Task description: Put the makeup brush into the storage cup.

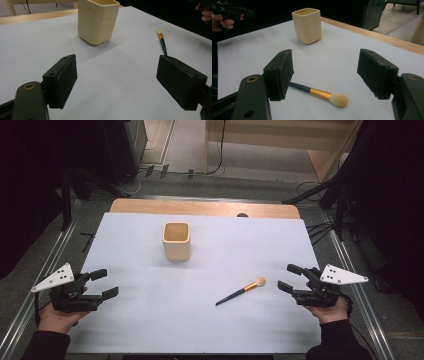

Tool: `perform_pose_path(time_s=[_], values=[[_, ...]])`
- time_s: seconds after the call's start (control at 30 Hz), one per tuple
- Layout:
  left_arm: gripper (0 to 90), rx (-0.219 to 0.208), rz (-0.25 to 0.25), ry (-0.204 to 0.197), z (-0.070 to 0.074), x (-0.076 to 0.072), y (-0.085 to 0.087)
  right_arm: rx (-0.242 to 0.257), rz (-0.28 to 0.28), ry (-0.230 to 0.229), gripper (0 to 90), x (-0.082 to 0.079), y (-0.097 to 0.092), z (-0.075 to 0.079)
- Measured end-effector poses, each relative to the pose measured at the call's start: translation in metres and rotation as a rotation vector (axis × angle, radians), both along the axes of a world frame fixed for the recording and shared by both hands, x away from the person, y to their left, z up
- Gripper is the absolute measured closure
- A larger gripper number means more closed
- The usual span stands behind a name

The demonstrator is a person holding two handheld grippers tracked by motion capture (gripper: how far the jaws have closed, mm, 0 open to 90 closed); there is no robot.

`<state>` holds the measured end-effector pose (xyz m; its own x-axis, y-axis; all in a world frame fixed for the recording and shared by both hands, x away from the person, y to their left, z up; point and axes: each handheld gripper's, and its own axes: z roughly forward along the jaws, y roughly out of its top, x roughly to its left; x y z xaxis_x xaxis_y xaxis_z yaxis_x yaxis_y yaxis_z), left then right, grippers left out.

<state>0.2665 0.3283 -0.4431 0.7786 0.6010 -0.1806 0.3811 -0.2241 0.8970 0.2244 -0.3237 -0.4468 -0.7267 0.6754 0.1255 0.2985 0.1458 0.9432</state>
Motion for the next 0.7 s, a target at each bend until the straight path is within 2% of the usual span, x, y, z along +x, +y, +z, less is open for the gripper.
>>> perform_pose_path(time_s=[0.13,0.37,0.7], values=[[17.8,-0.001,-0.013,-0.003,0.000,0.000,-0.002,-0.016,-0.008,0.006,28.3,0.002,0.004,0.001],[17.8,-0.009,-0.006,0.002,-0.001,0.002,-0.001,-0.020,0.004,-0.001,28.3,0.009,0.013,0.003],[17.8,-0.002,-0.004,0.003,-0.001,0.002,-0.002,-0.025,0.040,-0.004,28.4,0.025,0.035,0.005]])
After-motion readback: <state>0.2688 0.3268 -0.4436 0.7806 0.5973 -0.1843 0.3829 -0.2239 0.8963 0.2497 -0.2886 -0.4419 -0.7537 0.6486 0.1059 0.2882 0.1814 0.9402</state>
